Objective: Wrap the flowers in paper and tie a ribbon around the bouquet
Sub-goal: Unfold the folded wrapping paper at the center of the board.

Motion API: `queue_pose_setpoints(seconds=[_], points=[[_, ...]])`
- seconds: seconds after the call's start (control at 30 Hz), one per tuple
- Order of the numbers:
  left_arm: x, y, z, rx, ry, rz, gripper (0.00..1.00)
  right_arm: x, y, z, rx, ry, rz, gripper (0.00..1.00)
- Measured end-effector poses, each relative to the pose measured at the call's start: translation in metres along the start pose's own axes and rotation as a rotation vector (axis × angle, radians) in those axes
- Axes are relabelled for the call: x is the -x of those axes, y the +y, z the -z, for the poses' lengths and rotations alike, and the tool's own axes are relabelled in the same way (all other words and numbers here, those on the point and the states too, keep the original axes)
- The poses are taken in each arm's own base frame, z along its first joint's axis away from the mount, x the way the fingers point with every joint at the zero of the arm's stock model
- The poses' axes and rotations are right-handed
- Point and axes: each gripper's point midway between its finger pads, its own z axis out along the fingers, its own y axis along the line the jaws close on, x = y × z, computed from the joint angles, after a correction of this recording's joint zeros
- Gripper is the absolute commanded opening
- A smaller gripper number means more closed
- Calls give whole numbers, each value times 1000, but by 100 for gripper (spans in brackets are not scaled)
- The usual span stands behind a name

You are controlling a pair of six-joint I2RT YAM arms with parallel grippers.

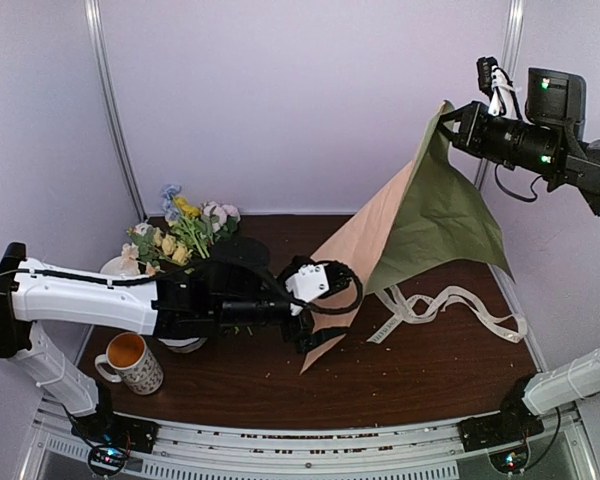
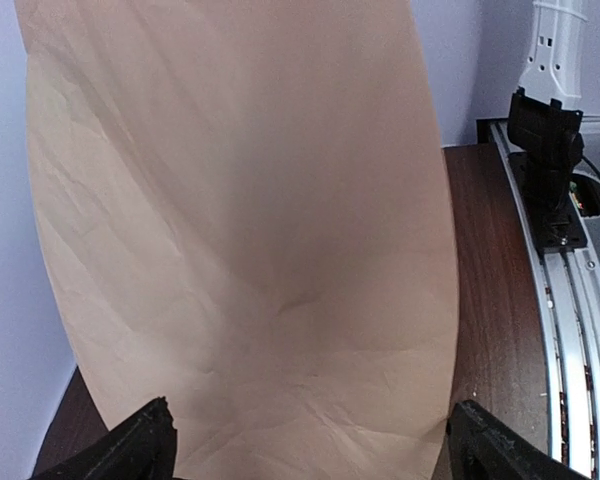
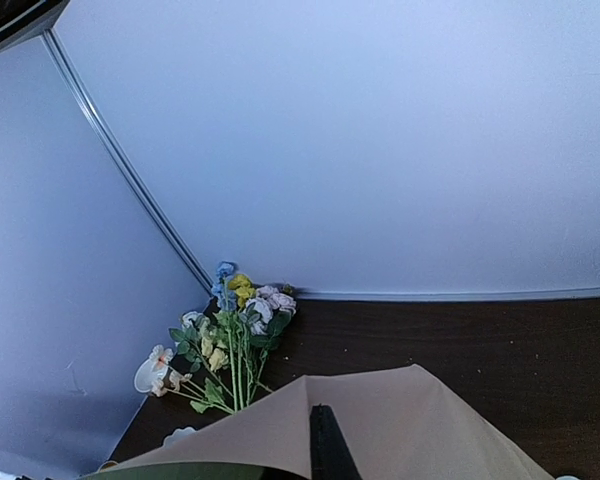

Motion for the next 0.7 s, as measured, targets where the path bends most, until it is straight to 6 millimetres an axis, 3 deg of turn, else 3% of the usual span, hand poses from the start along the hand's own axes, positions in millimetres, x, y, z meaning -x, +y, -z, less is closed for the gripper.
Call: queue_pose_setpoints(seconds=[0.23,0.43,0.47,0.5,0.57,0.6,0.7], points=[[5,6,-11,85,-31,62,95,12,-1,10,-7,-46,-9,0],[-16,8,-40,155,20,126,87,14,-2,14,-7,-58,-19,0],[-18,6,-42,152,25,130,81,14,-2,14,-8,-58,-21,0],[-19,5,-44,150,25,134,67,14,-3,14,-9,-59,-21,0],[-17,6,-45,153,19,152,18,14,-3,14,-10,-60,-21,0],[-16,7,-44,159,15,156,0,15,-3,15,-12,-61,-21,0],[-14,10,-41,177,16,165,0,16,-5,18,-22,-67,-10,0]])
